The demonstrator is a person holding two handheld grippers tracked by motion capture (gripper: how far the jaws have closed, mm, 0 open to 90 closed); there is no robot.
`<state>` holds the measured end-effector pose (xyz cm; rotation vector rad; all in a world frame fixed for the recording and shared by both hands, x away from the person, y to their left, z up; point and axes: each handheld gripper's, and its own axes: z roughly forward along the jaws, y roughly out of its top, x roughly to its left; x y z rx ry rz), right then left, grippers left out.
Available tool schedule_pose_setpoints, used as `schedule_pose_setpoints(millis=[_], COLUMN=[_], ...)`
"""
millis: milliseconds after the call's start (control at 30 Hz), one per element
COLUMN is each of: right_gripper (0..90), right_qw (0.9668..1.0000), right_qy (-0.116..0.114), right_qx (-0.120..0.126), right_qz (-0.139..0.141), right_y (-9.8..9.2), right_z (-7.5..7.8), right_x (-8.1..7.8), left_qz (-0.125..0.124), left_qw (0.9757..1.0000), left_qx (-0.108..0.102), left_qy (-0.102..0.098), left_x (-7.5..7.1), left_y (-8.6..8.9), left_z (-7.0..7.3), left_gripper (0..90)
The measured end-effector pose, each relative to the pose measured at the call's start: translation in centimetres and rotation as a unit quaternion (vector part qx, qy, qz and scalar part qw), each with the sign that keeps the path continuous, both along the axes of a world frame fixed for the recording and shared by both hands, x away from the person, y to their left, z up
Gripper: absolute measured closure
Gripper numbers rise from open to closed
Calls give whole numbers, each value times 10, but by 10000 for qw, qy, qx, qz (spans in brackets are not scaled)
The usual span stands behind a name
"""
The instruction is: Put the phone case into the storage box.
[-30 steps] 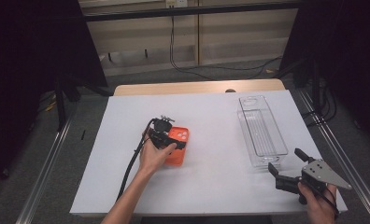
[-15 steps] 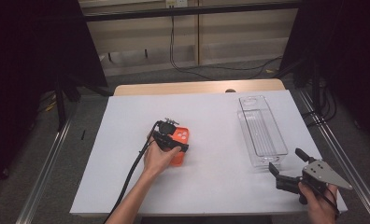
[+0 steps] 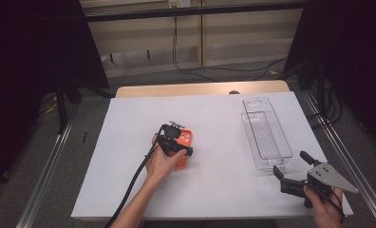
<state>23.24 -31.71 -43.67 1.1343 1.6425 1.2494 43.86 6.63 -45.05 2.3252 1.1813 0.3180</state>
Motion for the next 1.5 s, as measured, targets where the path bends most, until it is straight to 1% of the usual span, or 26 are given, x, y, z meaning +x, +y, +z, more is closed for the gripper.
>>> schedule_pose_setpoints(millis=[200,300,367,467,533,600,633,667,767,800,867,900,933,1000,1133,1167,1267,1367,1433,1467,1500], right_gripper=[0,0,0,0,0,0,0,0,0,0,0,0,0,0,0,0,0,0,0,0,0], right_qw=[10000,10000,10000,10000,10000,10000,10000,10000,10000,10000,10000,10000,10000,10000,10000,10000,10000,10000,10000,10000,10000], right_qy=[0,11,17,24,17,10,21,33,32,32,25,30,21,28,7,4,3,6,3,3,9], right_qx=[20,7,-3,-11,-28,-22,-25,-27,-55,-55,-43,-38,-46,-40,-36,-32,-29,-34,-33,-33,-32], right_qz=[9,15,16,26,-1,-8,-10,-4,7,7,16,11,15,18,17,2,0,0,0,0,5], right_y=[0,1,1,1,1,0,0,1,1,1,1,1,0,1,1,1,1,1,1,1,1], right_z=[0,0,-1,-1,-1,-1,-1,-1,-1,-1,-1,-1,-1,-1,-1,-1,-1,-1,-1,-1,0], right_x=[-1,0,0,0,0,0,0,0,0,0,0,0,0,0,0,0,0,0,0,0,0], left_qz=[-29,11,-37,-8,-103,-117,-47,-68,-125,-89,-93,-122,-102,-127,-168,-196,-192,-240,-218,-214,-231], left_qw=[10000,10000,9999,9999,9998,9997,9997,9996,9996,9996,9995,9995,9994,9994,9995,9995,9995,9995,9996,9996,9995], left_qx=[14,16,96,90,93,117,79,125,110,49,-33,-17,-36,-93,-58,-120,-124,-138,-175,-162,-189], left_qy=[-9,45,62,116,175,189,211,229,225,261,295,291,327,312,244,234,211,179,98,68,63], left_x=[0,0,2,2,3,4,3,4,4,4,5,5,4,3,1,0,-1,-3,-4,-5,-5], left_y=[0,-1,-1,-1,2,2,1,1,3,4,5,6,6,8,7,7,5,4,3,3,3], left_z=[0,0,1,2,6,6,6,7,8,8,9,10,10,12,13,14,14,14,15,16,17], left_gripper=[0,0,1,36,77,85,88,92,95,95,99,106,111,122,131,136,138,139,139,139,139])
